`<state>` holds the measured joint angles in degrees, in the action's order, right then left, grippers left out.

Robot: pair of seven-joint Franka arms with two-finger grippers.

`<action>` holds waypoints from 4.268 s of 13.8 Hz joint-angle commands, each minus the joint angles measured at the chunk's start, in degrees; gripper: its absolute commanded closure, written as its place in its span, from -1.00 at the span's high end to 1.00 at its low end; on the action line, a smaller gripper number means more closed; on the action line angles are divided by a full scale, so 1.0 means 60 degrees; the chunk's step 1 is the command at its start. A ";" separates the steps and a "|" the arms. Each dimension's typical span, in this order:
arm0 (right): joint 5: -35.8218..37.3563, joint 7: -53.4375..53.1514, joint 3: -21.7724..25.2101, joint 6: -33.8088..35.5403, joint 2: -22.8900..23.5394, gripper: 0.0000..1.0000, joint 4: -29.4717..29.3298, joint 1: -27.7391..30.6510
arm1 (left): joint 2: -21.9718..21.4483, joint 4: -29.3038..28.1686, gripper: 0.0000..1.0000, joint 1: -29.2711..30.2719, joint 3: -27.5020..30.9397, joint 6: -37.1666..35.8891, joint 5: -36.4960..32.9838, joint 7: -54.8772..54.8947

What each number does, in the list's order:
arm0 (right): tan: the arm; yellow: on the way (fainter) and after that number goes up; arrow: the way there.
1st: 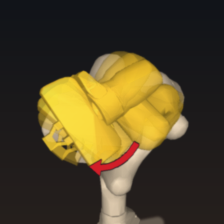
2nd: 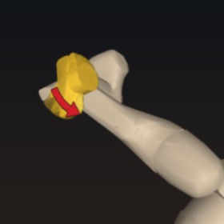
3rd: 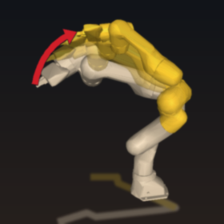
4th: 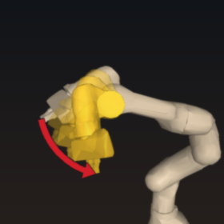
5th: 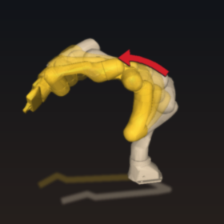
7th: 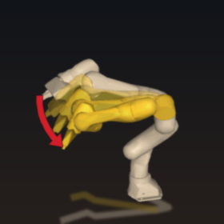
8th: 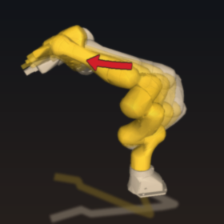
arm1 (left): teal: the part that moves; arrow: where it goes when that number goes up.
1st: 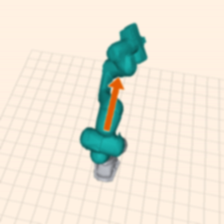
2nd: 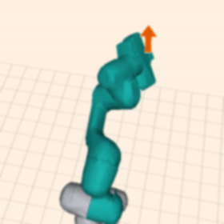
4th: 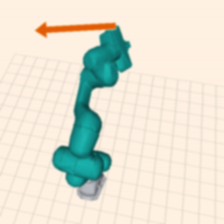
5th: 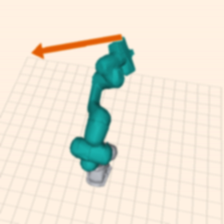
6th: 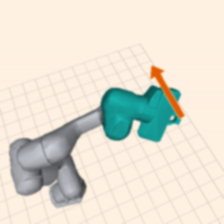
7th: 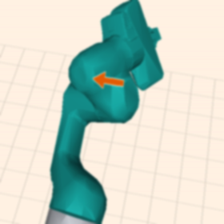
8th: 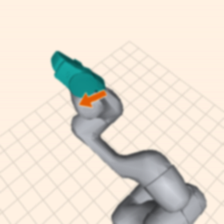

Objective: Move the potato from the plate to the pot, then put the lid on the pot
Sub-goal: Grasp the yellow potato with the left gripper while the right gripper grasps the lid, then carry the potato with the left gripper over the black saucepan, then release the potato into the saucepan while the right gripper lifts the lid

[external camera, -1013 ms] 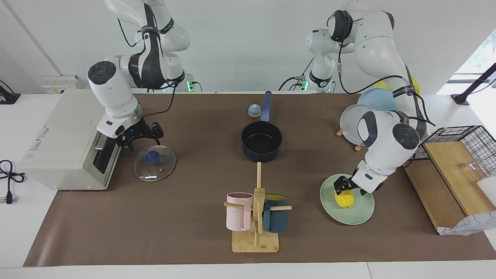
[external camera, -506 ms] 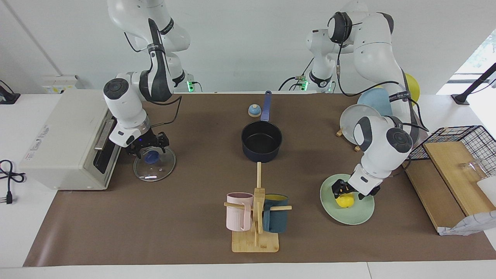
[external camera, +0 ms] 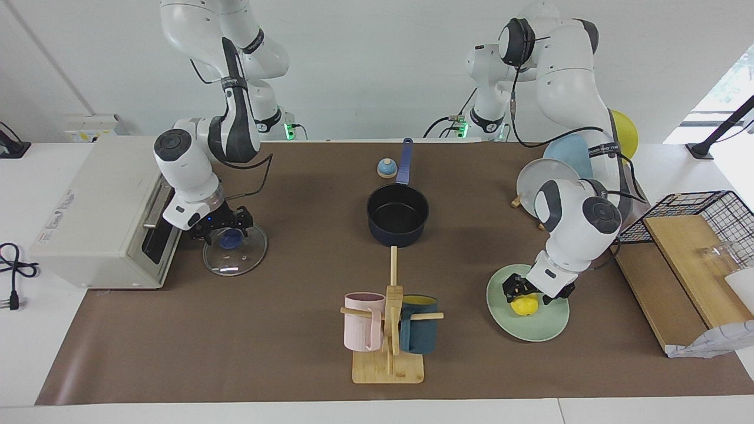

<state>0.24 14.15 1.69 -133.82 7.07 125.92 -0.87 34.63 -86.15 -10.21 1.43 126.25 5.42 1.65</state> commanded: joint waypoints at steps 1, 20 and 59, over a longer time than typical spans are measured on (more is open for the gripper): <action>-0.0171 0.0308 -0.0077 -0.0167 -0.0080 0.93 0.0195 0.0101 | -0.0162 -0.0217 -0.58 -0.0071 0.0083 0.0155 -0.0170 0.0134; -0.0157 0.0571 -0.0092 0.0036 -0.0095 0.06 0.0123 0.0028 | -0.5798 -0.3520 -1.00 -0.3481 0.0054 -0.2488 0.0416 -0.4449; -0.0523 -0.1479 -0.0488 0.4389 0.0154 -1.00 -0.3657 -0.2461 | -0.4541 -0.6649 1.00 -0.5784 0.0171 0.2033 -0.0551 -0.5110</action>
<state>-2.03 6.81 -1.01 -108.48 7.57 105.39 -14.76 8.87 -125.55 -44.87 1.16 141.62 3.49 -28.54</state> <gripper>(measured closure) 0.344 0.000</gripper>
